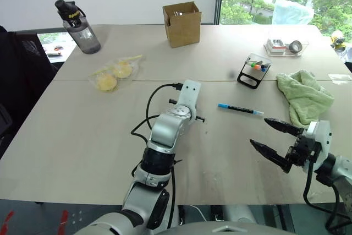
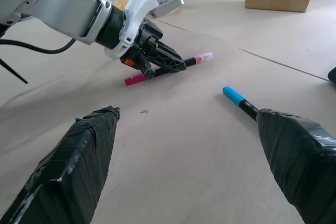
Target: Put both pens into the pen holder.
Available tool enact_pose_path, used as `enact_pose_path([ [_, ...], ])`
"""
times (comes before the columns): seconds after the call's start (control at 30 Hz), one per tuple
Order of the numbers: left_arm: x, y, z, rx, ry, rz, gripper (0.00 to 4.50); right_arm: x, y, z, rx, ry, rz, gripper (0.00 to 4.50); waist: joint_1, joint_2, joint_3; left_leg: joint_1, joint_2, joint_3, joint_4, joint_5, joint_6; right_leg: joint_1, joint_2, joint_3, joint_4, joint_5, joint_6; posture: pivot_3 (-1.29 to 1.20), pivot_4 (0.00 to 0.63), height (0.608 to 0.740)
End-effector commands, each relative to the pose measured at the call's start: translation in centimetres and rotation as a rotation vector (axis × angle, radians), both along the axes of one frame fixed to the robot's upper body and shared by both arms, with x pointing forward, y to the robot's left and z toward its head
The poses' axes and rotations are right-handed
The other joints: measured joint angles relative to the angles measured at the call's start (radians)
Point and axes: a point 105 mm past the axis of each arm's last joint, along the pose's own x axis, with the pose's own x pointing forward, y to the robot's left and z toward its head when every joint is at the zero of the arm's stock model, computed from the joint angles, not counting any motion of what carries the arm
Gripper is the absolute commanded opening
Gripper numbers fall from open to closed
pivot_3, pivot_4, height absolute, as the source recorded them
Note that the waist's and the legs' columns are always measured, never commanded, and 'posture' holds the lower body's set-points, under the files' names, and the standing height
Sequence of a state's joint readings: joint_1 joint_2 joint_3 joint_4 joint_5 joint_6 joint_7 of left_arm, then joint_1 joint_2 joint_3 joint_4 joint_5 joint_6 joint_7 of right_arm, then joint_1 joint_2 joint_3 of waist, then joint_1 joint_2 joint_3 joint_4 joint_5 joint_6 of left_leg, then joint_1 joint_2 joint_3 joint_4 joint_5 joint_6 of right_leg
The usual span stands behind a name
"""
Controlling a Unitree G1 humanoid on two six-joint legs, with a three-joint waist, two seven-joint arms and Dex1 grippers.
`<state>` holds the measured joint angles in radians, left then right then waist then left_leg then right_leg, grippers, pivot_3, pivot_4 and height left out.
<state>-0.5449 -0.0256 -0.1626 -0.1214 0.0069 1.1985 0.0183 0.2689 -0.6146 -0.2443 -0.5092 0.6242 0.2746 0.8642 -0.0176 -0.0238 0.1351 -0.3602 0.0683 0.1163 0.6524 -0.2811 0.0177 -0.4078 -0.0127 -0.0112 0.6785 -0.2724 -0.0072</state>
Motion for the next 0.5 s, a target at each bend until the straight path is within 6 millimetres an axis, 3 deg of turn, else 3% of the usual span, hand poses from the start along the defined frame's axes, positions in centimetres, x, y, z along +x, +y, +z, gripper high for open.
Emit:
enact_pose_path([
  [0.03,-1.0,2.7,-3.5,0.016,0.131,0.081,0.04,0.2,0.6,0.7,0.035,-0.018,0.021,4.5,0.0,0.0,0.0,0.0,0.0,-0.001,0.0,0.0,0.0,0.0,0.0,0.0,0.0,0.0,0.0,0.0,0.15,0.739],
  [0.2,-1.1,3.9,-3.2,0.013,0.133,0.111,0.04,0.4,0.8,0.8,0.04,-0.017,0.044,4.5,-0.005,-0.001,0.0,0.001,-0.002,-0.007,0.0,0.0,0.0,0.0,0.003,0.004,0.0,0.0,0.0,0.0,0.15,0.739],
  [0.3,-1.2,3.6,-2.6,-0.049,0.123,0.068,0.04,0.6,0.9,0.8,0.035,-0.016,0.056,4.5,-0.01,0.0,0.0,0.001,-0.009,-0.019,-0.001,0.0,0.0,0.0,0.004,0.006,0.001,0.0,0.0,0.0,0.15,0.739],
  [0.4,-0.9,4.3,-2.1,0.017,0.071,0.038,0.04,0.9,1.0,0.6,0.028,-0.015,0.059,4.5,-0.017,0.0,0.0,0.001,-0.013,-0.03,-0.002,0.0,-0.001,0.0,0.006,0.009,0.0,0.0,0.0,0.0,0.15,0.739],
  [0.5,-0.7,2.6,-0.1,-0.067,-0.052,-0.105,0.04,1.8,1.2,0.7,0.047,-0.01,0.024,4.5,-0.021,-0.001,0.001,0.001,-0.014,-0.035,-0.002,-0.001,-0.001,0.0,0.008,0.012,0.001,0.001,-0.001,0.0,0.15,0.739],
])
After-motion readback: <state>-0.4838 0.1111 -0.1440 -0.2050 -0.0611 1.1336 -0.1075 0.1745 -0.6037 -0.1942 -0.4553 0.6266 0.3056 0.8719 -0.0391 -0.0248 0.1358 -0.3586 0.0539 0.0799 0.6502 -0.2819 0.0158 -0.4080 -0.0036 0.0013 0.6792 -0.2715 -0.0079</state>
